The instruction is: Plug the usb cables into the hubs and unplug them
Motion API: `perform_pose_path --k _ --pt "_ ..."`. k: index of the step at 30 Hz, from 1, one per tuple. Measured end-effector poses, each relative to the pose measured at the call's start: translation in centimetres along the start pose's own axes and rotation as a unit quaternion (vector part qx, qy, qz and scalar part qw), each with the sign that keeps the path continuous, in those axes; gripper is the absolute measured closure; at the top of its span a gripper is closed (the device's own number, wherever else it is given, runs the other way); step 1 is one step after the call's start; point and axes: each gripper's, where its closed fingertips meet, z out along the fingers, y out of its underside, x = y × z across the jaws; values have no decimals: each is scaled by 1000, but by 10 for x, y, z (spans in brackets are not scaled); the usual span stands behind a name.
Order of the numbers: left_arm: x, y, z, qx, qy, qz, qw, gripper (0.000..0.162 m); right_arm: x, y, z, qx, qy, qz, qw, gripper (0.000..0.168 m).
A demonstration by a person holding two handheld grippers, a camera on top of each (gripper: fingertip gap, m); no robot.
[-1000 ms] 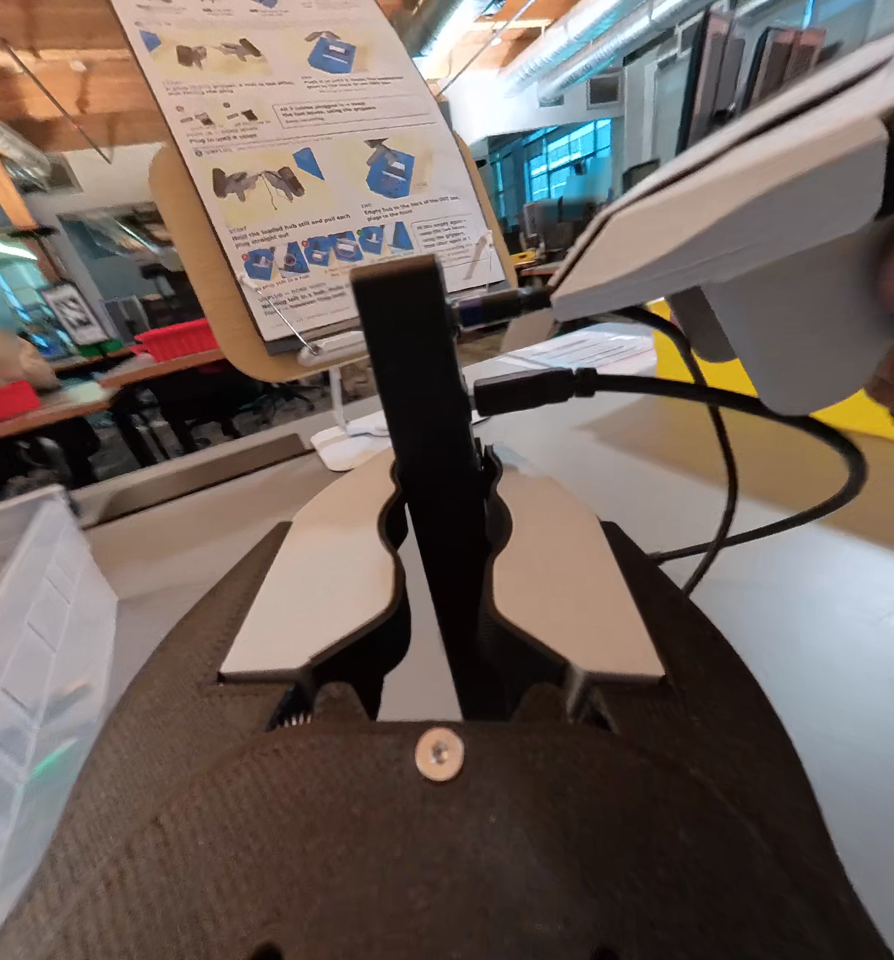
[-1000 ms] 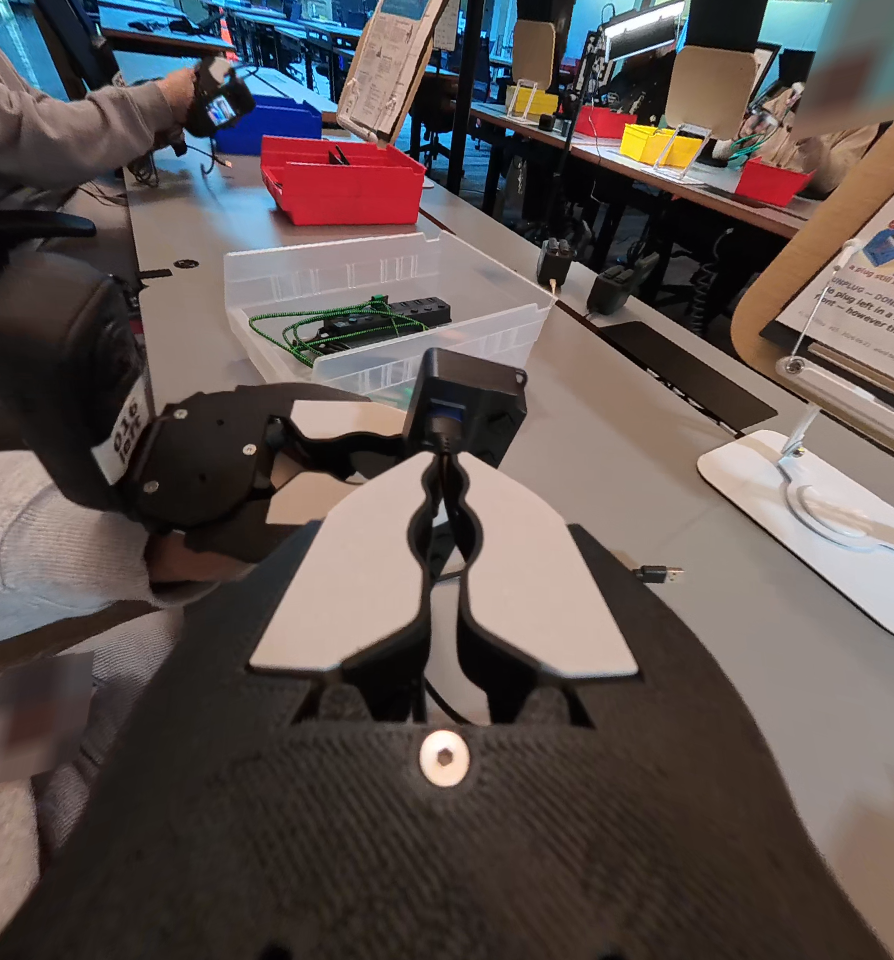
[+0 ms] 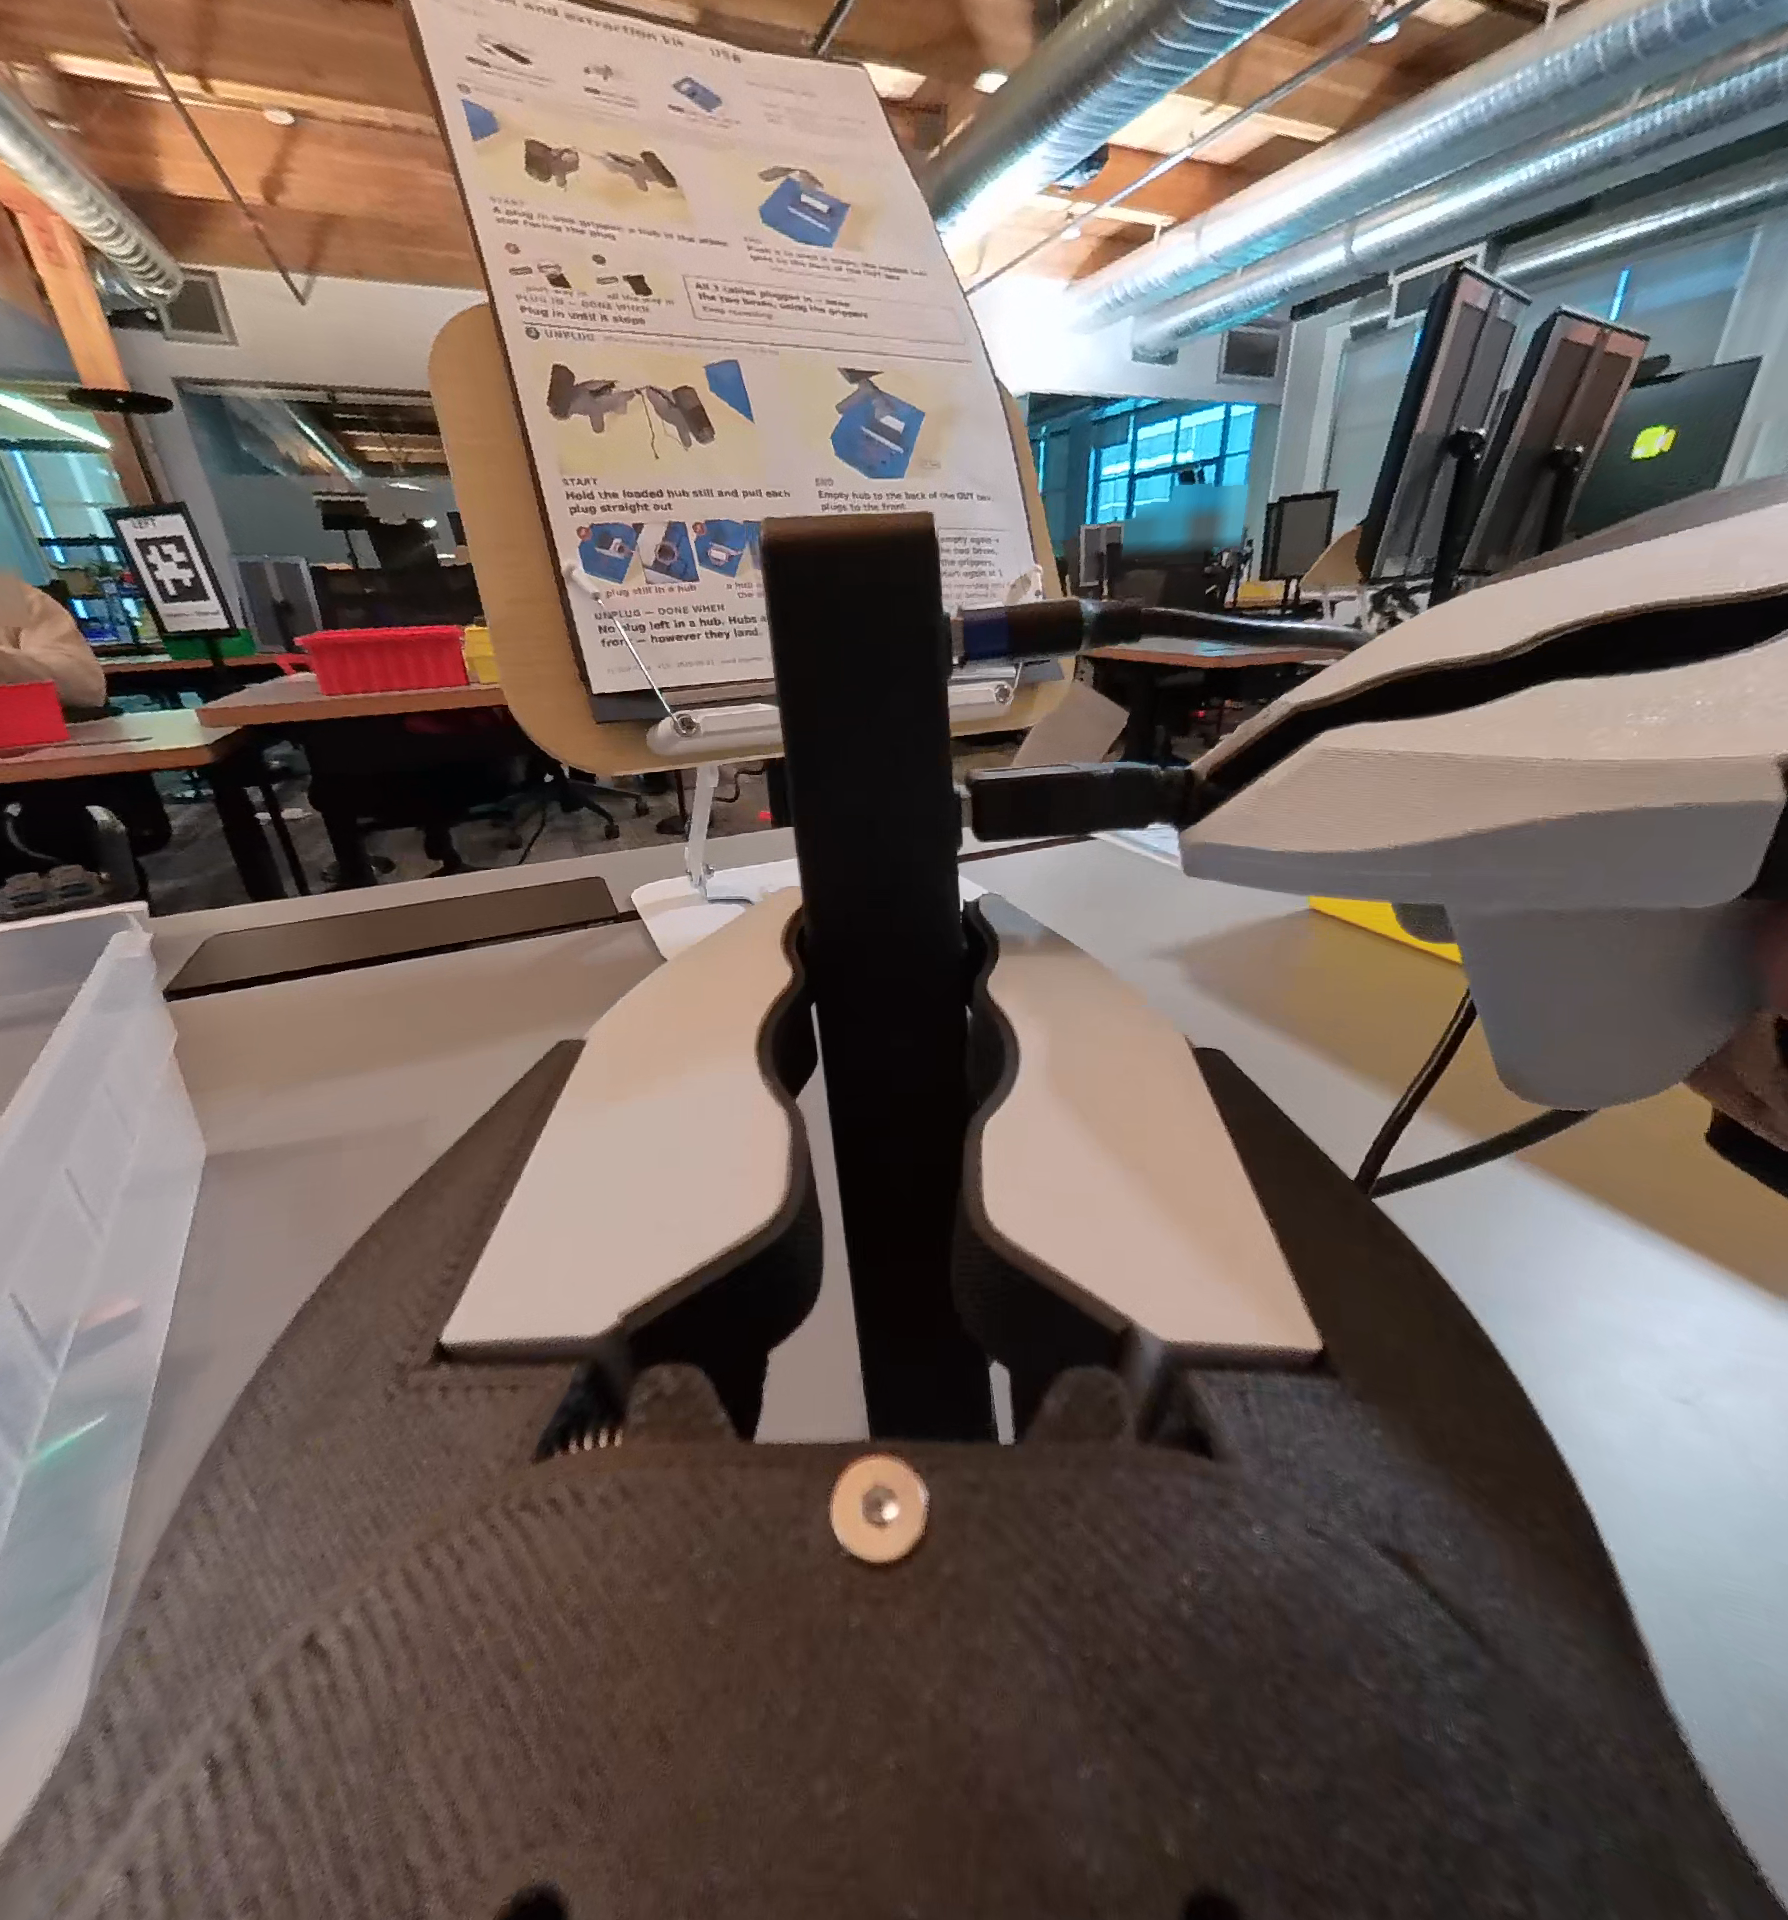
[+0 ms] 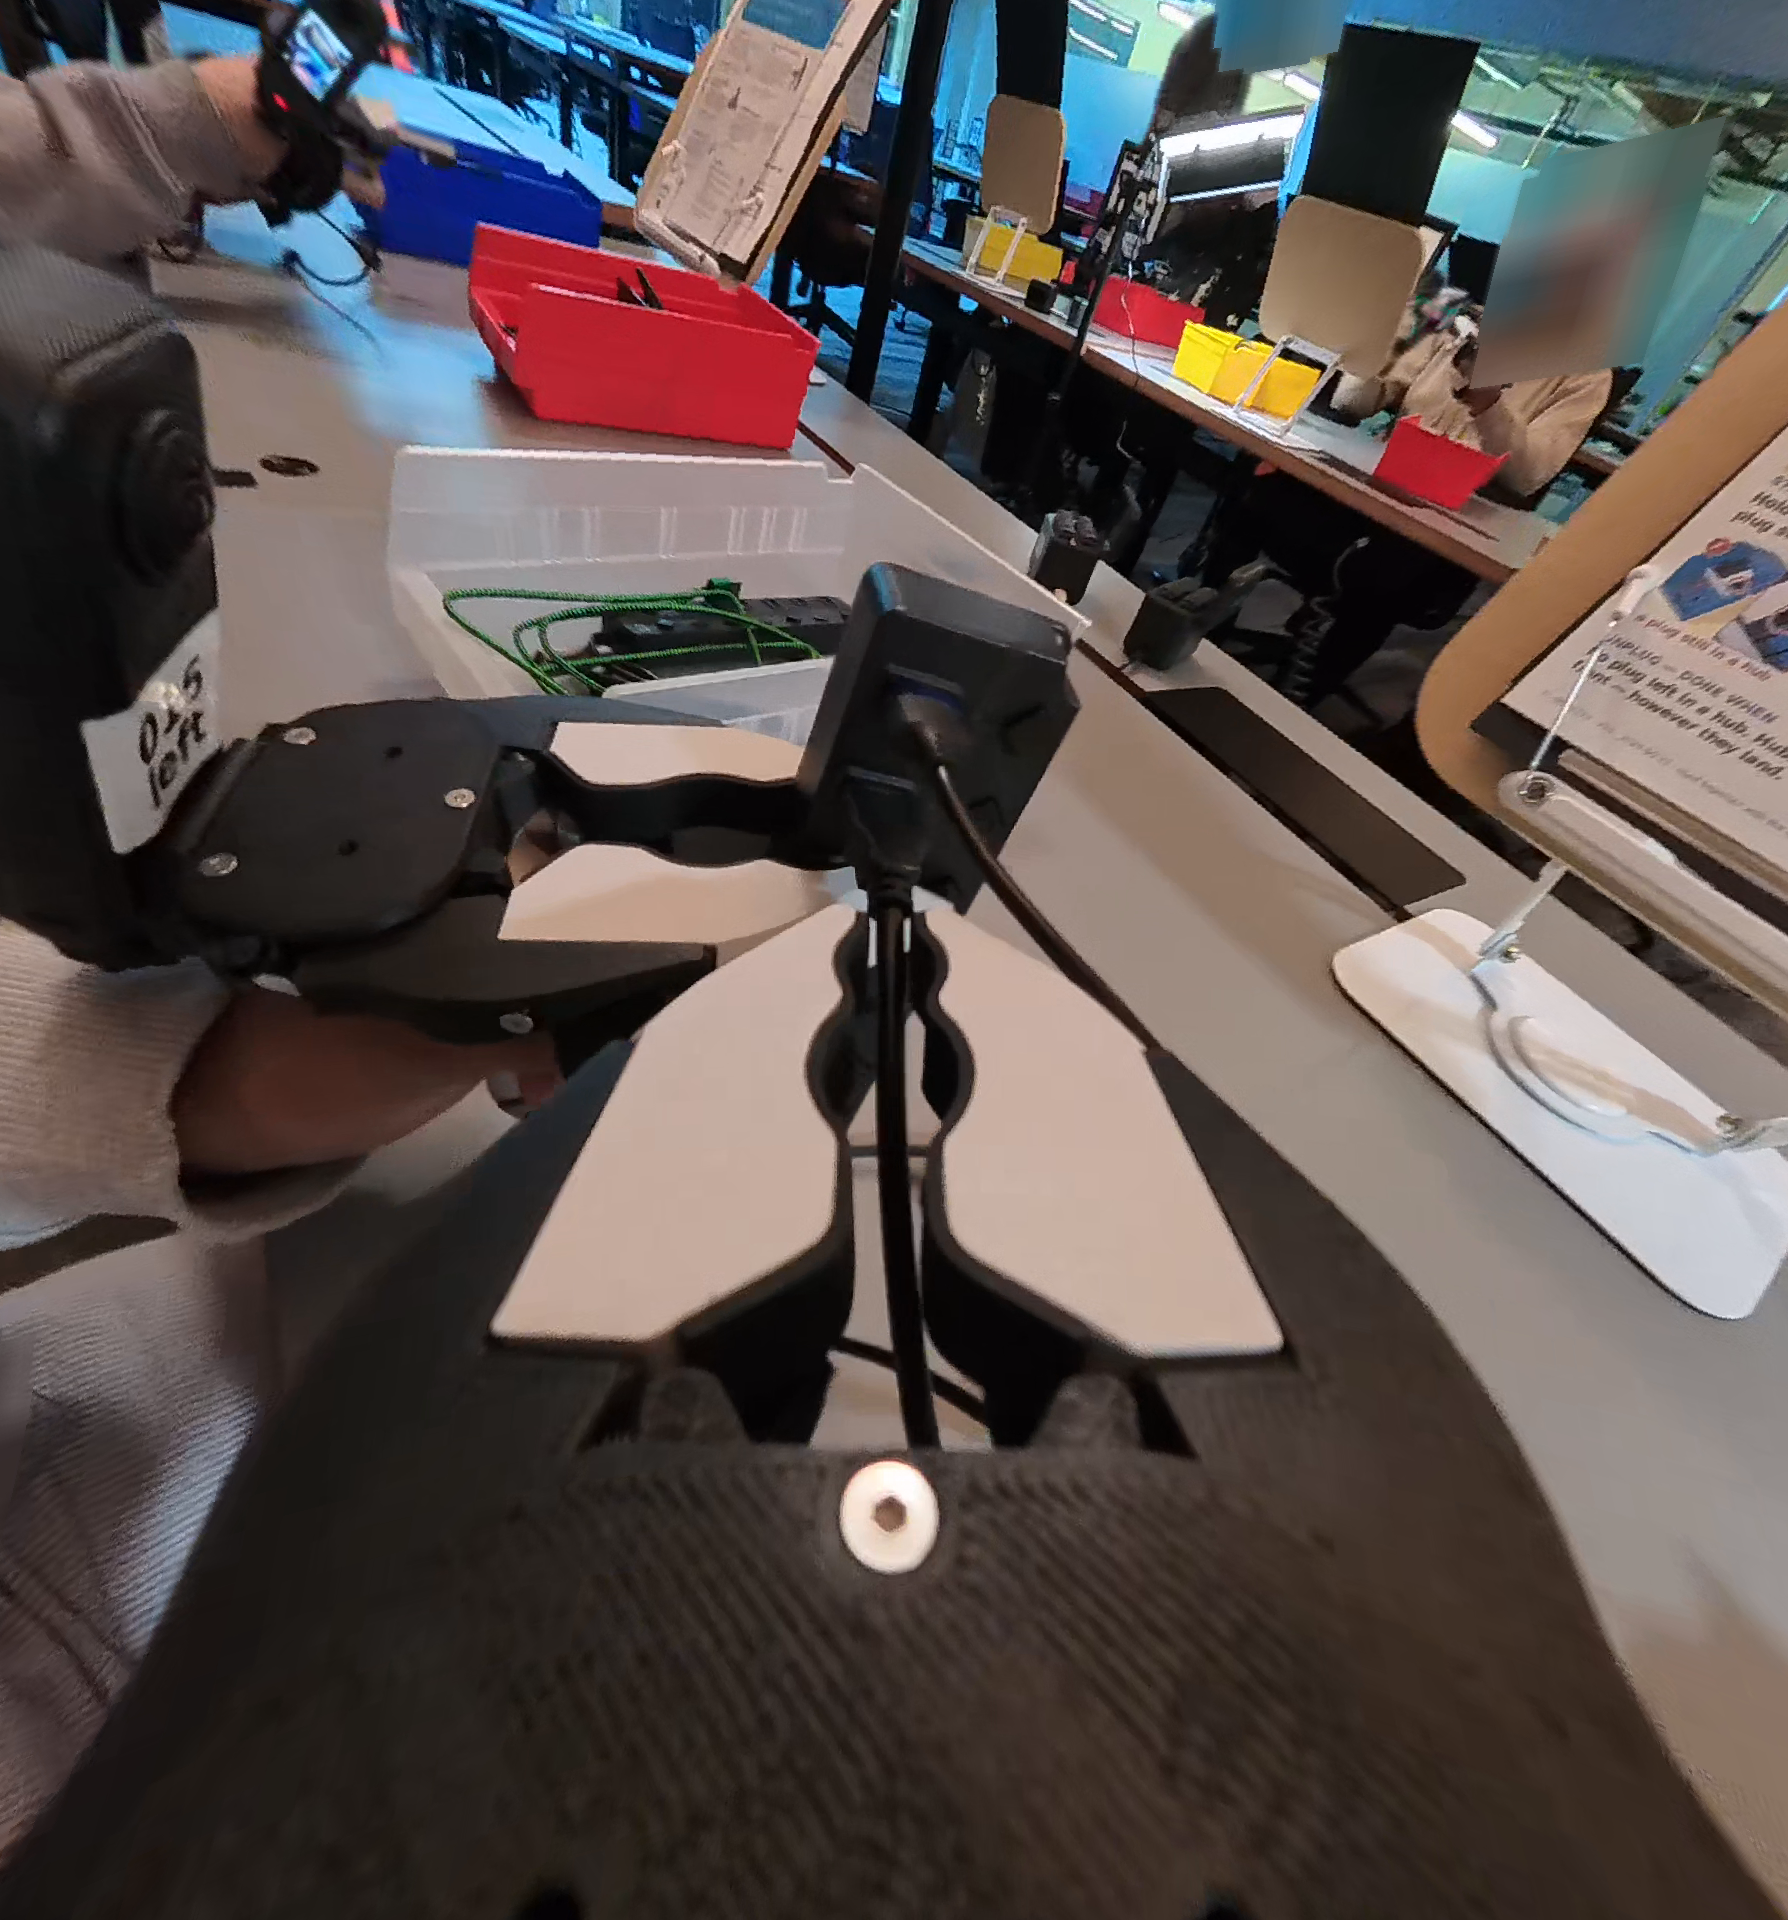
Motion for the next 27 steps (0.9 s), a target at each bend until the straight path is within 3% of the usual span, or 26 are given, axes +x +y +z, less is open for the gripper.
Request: perform_pose_path --k 10,20,24,27 --pt "6 -1 -1 2 10 14 1000 135 -2 -2 -2 10 -20 27 999 160" --pt "10 -2 0 -28 9 101 994 133 -1 -1 -6 9 -40 66 997 160" --pt "11 5 3 -36 13 78 996 133 1 4 -4 2 -41 70 997 160" --pt "12 9 5 -38 36 11 999 134 2 7 -2 -4 -52 93 994 160"
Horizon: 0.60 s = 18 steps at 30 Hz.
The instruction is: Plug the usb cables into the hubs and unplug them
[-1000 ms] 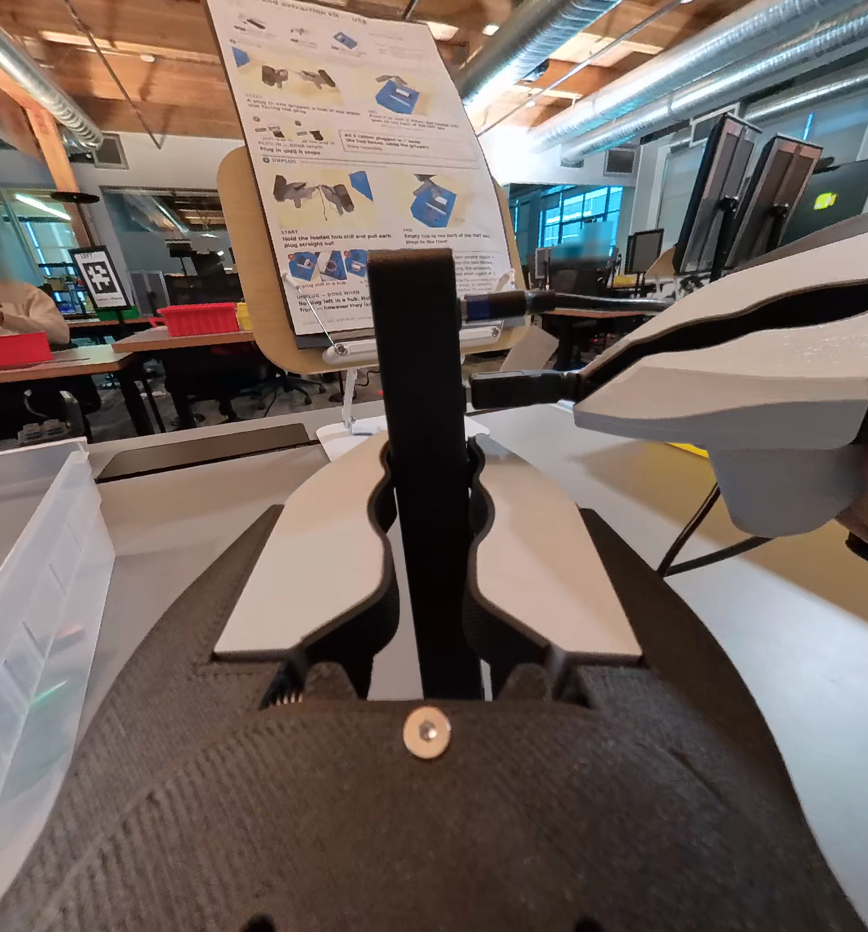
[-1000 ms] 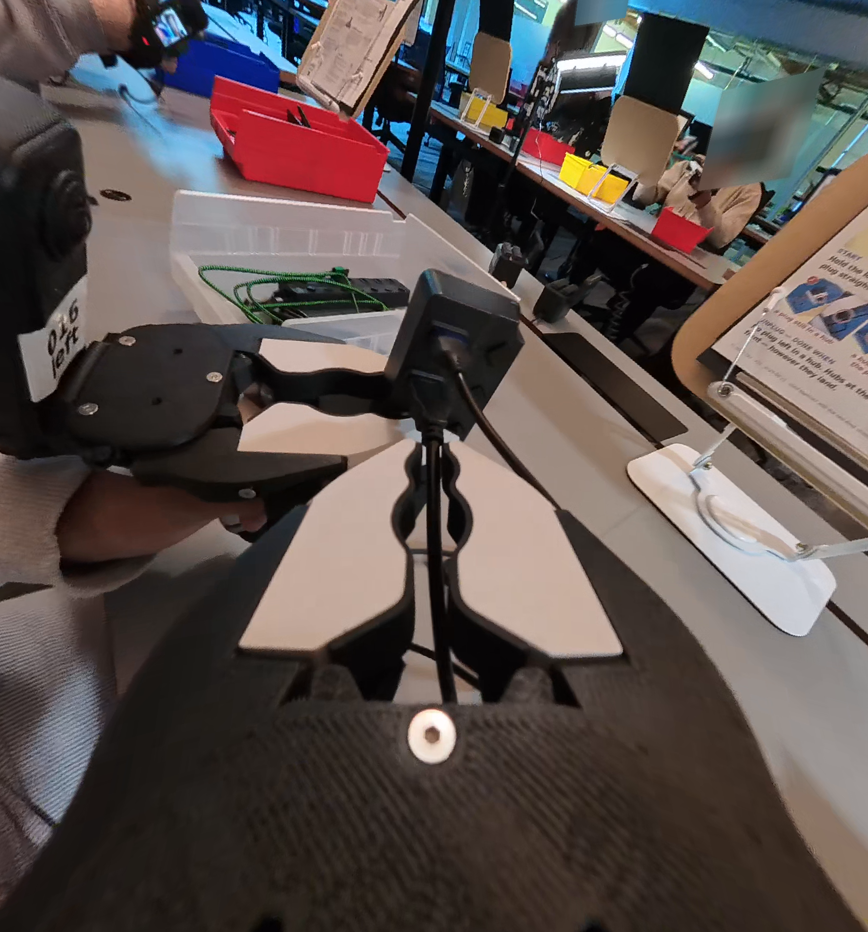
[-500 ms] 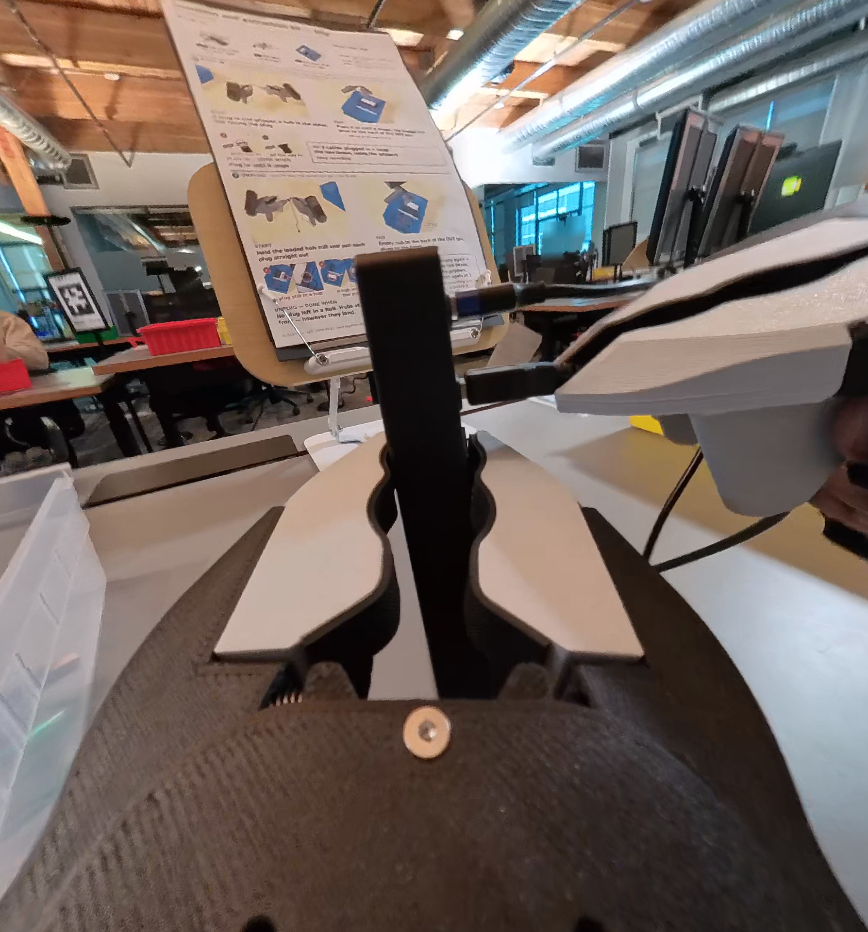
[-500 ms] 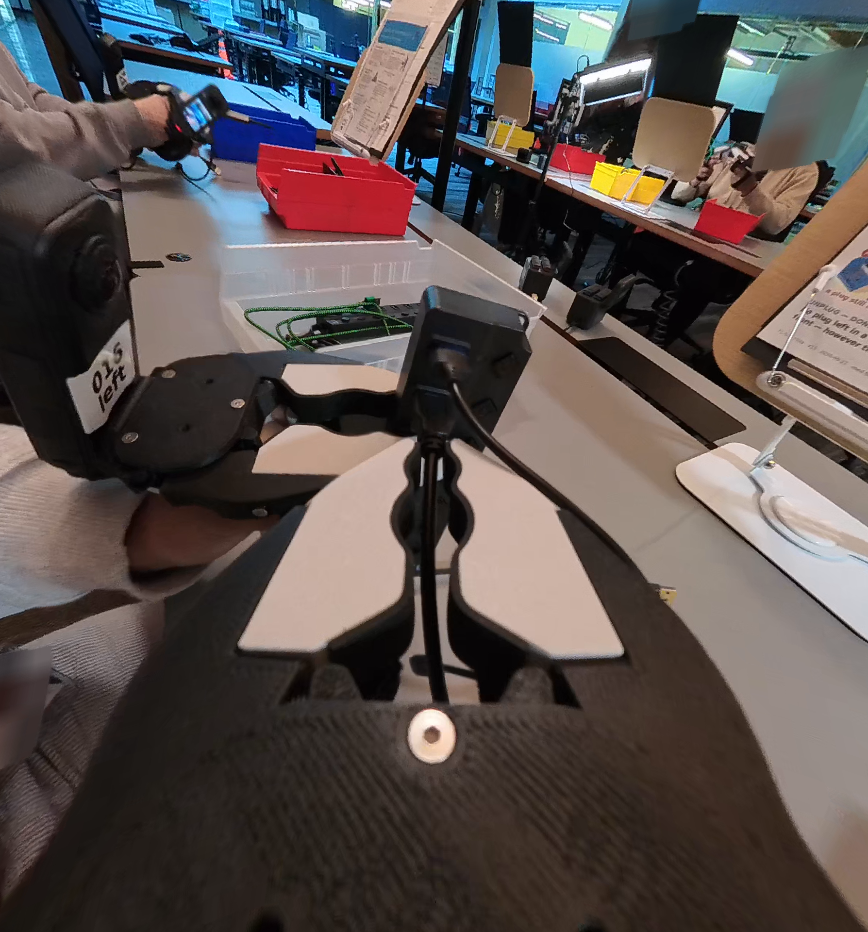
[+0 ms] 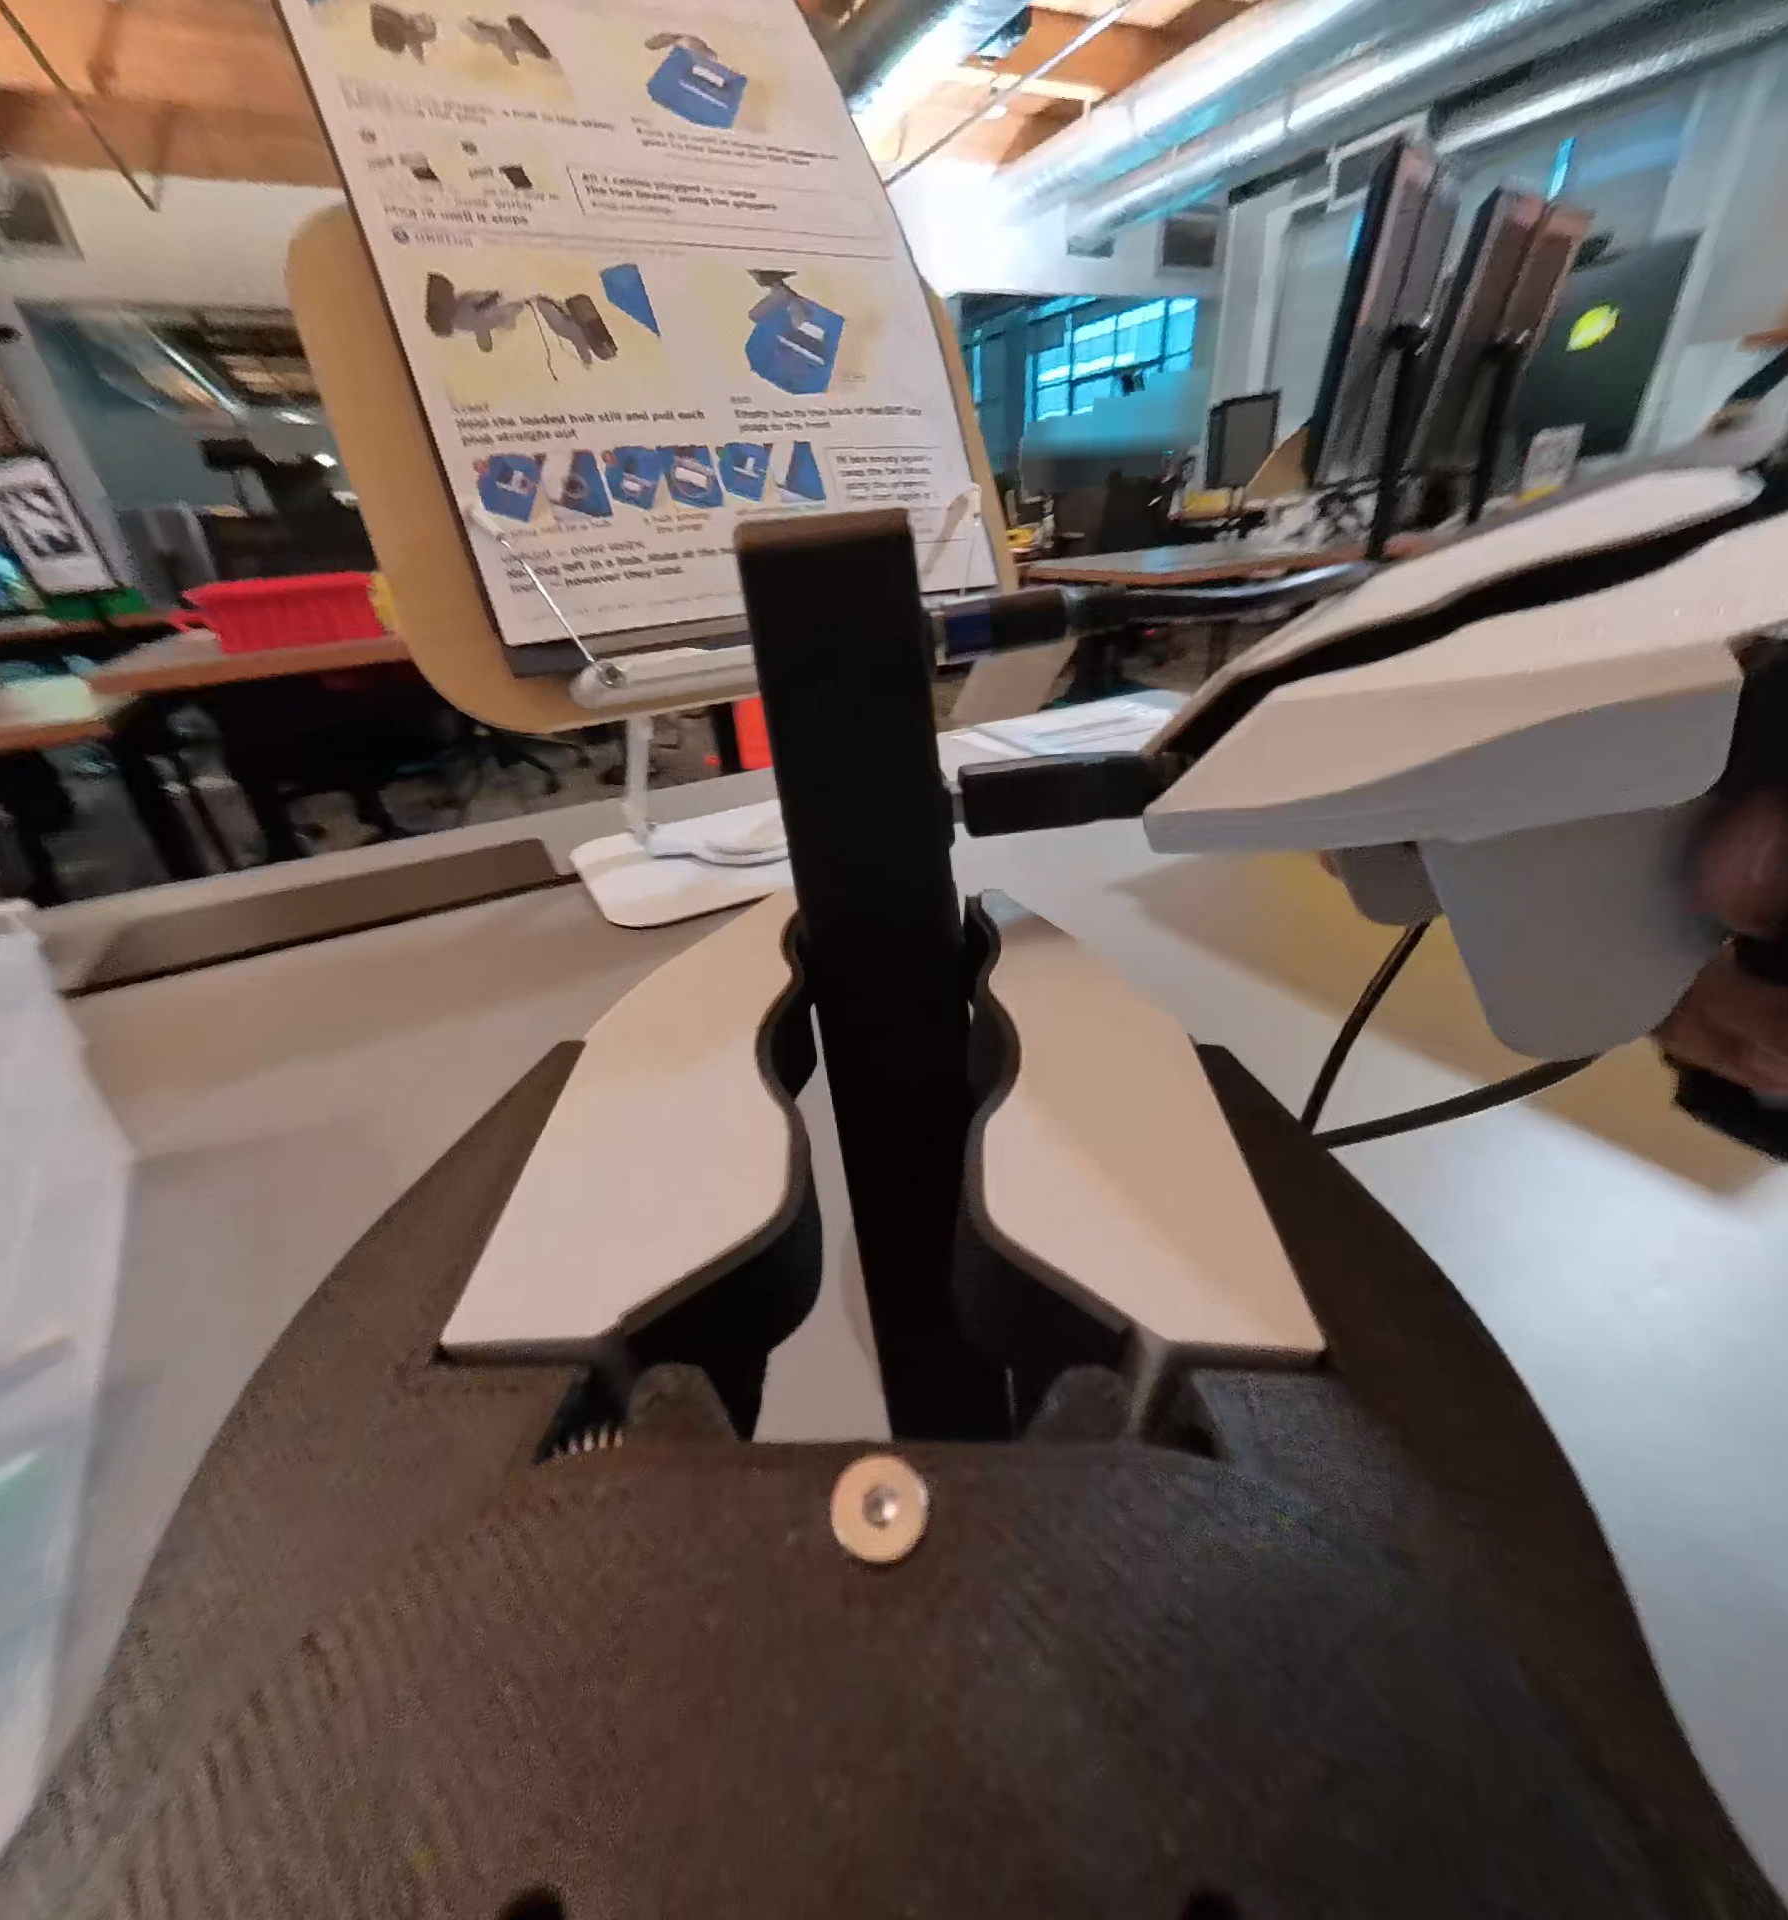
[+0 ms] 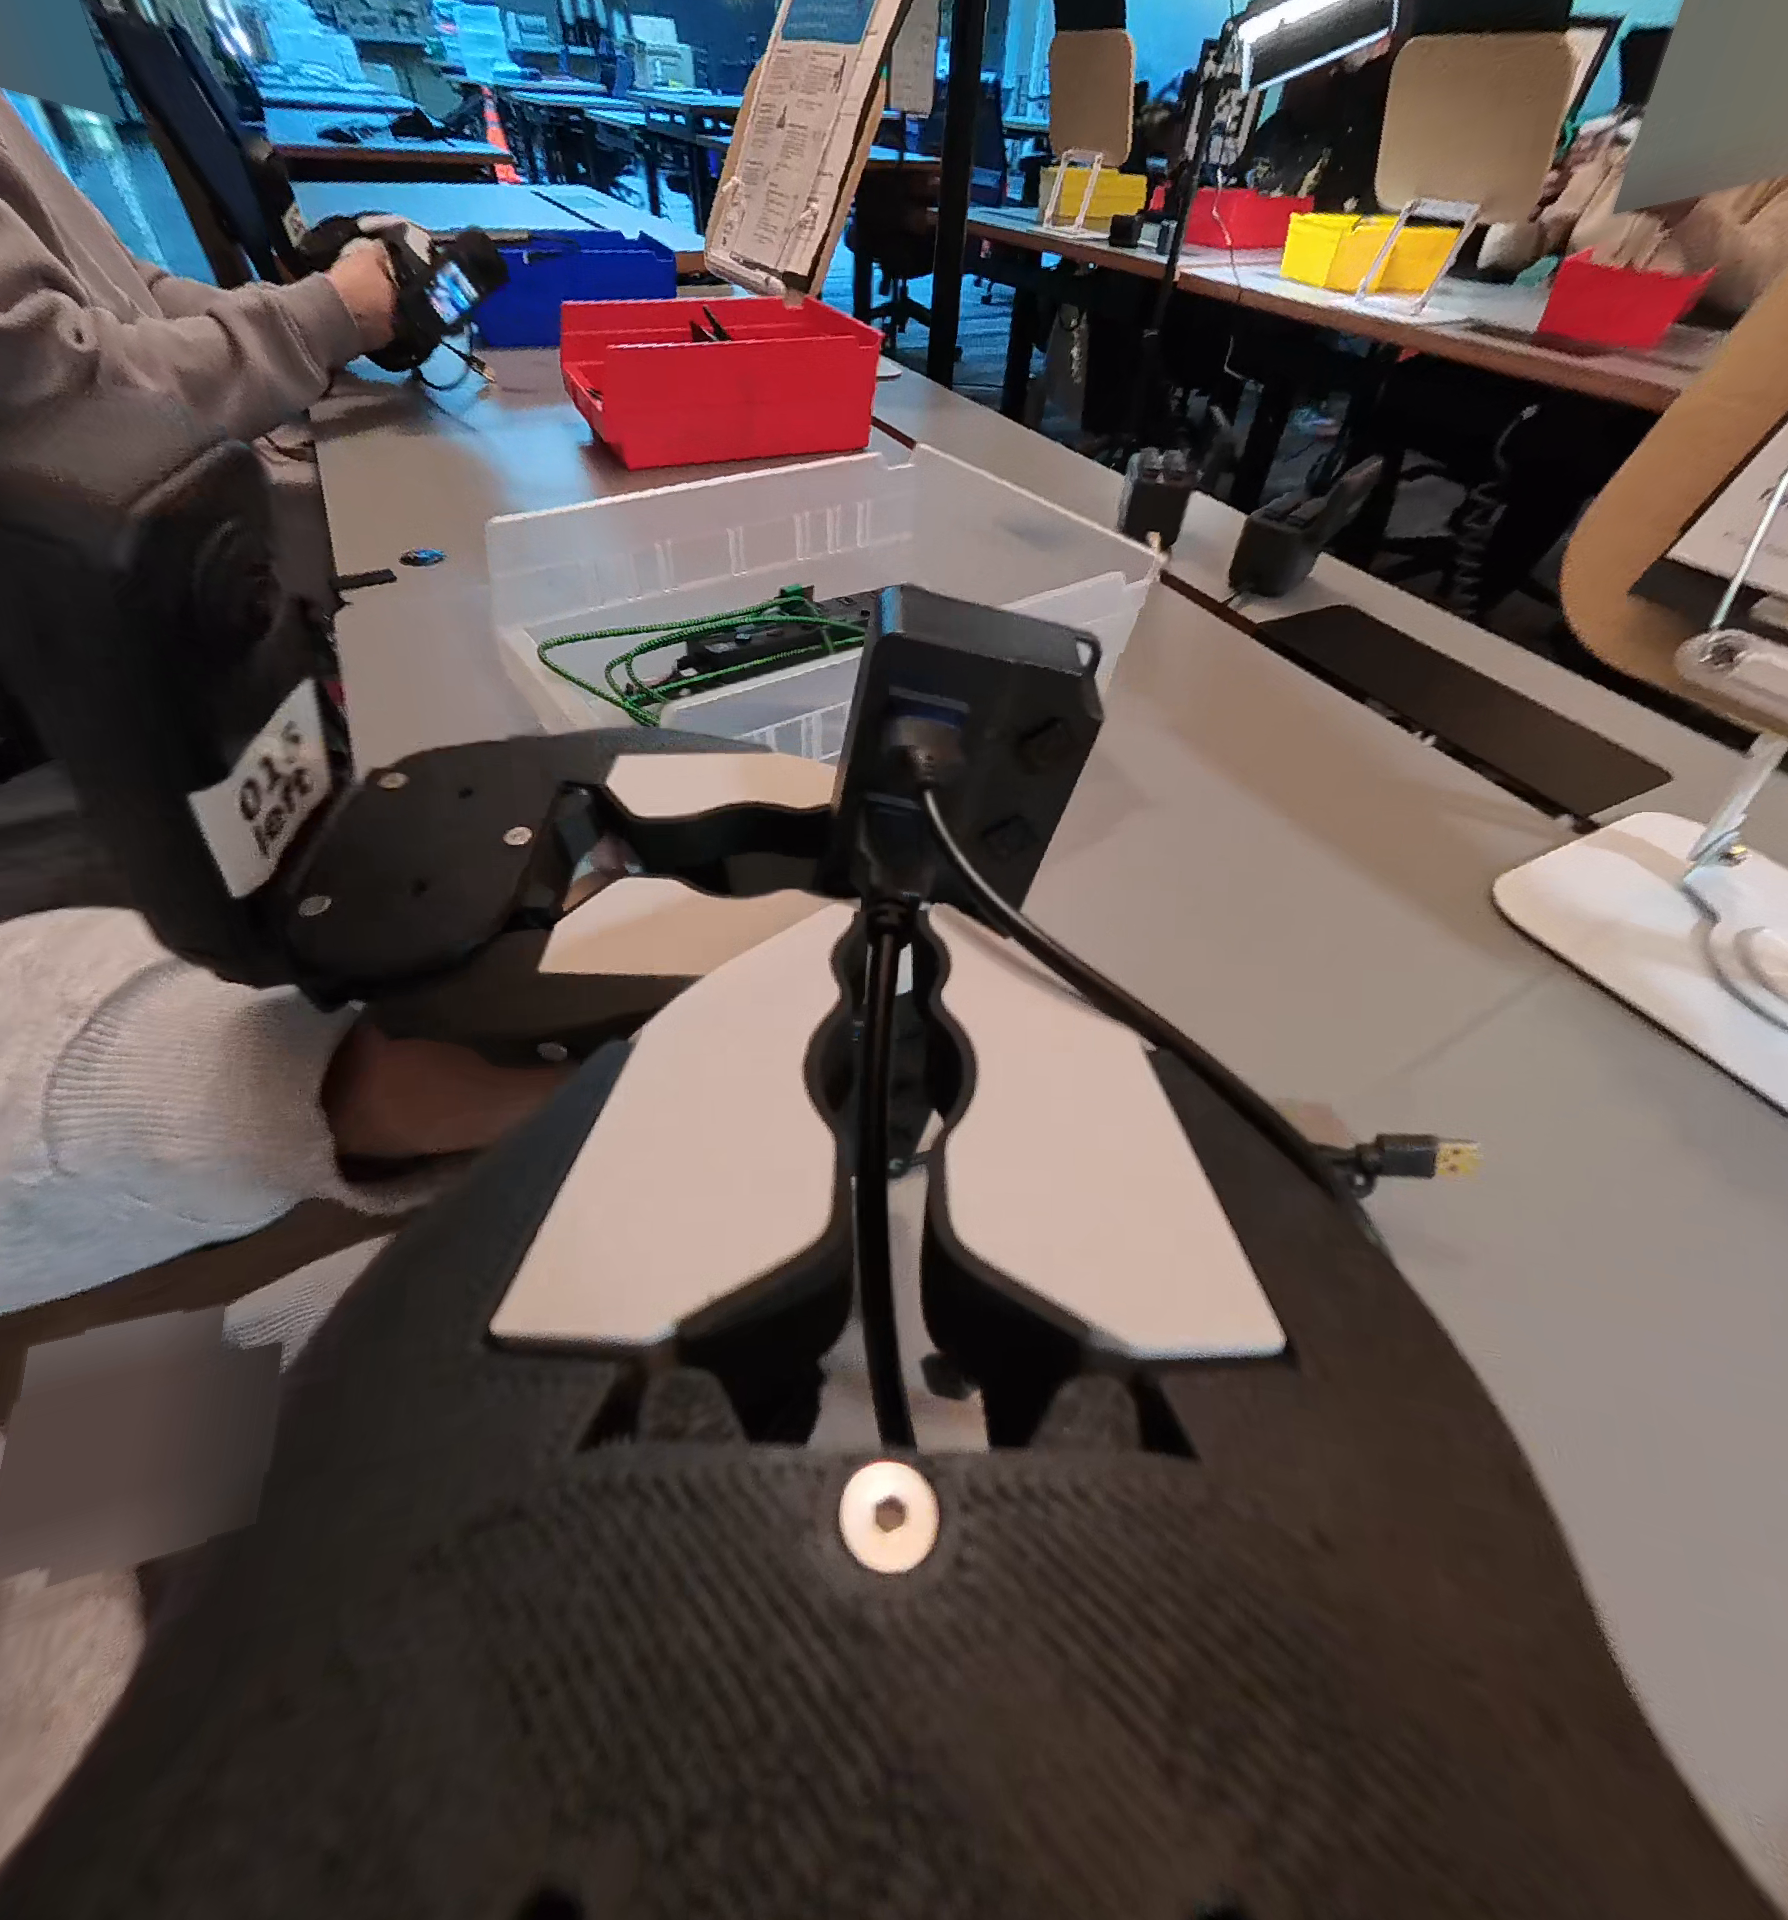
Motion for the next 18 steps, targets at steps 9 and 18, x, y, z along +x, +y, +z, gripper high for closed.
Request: perform_pose_path --k 9,18 --pt "6 -4 0 16 45 13 999 131 5 -5 -5 -10 -8 27 1000 160" --pt "7 -3 3 16 55 -23 998 121 8 -10 -9 -1 3 24 1000 160"
